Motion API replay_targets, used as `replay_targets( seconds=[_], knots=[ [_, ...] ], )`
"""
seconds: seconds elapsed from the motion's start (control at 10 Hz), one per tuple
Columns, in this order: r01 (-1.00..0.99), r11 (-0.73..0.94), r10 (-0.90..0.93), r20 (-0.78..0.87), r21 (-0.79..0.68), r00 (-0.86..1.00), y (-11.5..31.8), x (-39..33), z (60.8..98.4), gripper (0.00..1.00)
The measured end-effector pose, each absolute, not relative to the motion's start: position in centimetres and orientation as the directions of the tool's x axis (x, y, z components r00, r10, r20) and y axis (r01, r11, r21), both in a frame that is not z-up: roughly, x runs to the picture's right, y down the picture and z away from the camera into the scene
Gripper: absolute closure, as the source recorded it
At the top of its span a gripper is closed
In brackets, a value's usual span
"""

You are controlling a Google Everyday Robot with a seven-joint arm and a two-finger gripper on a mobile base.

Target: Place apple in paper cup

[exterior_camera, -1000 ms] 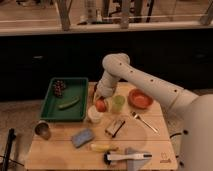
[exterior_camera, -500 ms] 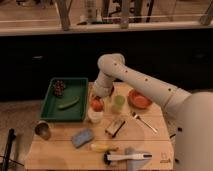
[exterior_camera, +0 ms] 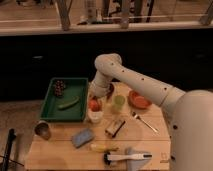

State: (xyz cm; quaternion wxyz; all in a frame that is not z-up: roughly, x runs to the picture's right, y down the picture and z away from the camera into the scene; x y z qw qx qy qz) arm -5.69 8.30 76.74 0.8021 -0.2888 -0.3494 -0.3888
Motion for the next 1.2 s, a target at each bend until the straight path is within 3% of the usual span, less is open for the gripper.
replay_targets(
  seconds=[0.2,1.2],
  knots=[
    [0.829,0.526,-0.423,0.787,-0.190,0.449,8.38,-5.69,76.77,0.25],
    [0.838,0.515,-0.428,0.792,-0.182,0.435,8.26,-5.36,76.69,0.24]
  ],
)
